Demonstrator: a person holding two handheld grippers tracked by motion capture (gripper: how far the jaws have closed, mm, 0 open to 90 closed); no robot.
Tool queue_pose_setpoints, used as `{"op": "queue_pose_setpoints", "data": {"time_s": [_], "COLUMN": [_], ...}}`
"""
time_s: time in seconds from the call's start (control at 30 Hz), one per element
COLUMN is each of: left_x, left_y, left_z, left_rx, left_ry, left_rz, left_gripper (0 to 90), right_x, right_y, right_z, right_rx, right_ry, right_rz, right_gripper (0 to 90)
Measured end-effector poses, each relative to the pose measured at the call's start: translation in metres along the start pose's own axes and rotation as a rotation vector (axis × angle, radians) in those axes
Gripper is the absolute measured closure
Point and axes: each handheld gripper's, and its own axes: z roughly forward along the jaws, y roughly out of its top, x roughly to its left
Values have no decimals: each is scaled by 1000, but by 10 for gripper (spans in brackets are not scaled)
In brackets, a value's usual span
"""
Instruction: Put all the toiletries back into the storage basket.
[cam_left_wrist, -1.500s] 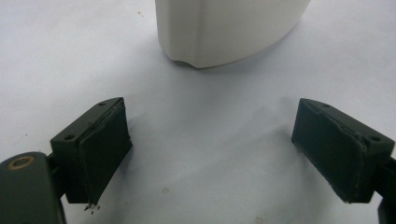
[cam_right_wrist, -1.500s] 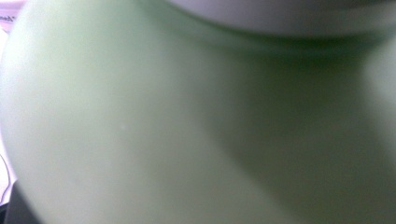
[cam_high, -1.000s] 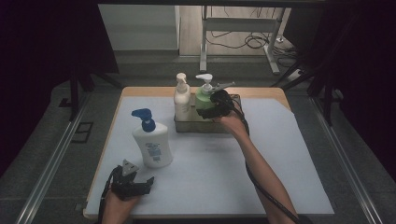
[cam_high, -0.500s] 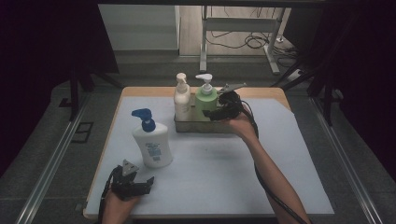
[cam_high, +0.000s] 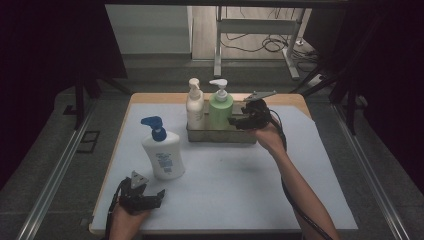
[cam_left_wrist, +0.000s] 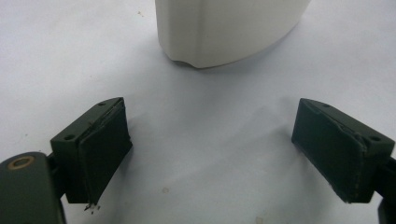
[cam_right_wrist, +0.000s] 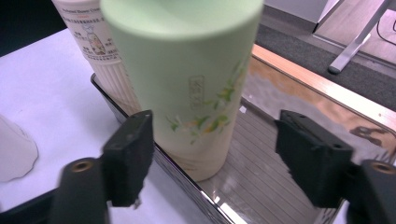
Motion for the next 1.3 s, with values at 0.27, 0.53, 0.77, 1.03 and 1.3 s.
{"op": "queue_pose_setpoints", "data": {"time_s": [0.27,0.53,0.77,1.03,1.3], "left_x": [0,0,0,0,0], "left_y": [0,0,0,0,0], "left_z": [0,0,0,0,0], "left_rx": [0,1,1,1,1], "left_ry": [1,1,1,1,1], "left_rz": [-2,0,0,1,1], "left_gripper": [108,108,108,108,108], "right_x": [-11,-19,-20,-22,-24], "right_y": [-4,-7,-9,-11,-13], "right_z": [1,16,34,50,63], "right_rx": [28,52,86,109,128], "right_ry": [-65,-90,-100,-96,-49], "right_rz": [28,62,70,91,104], "right_gripper": [514,741,892,897,893]}}
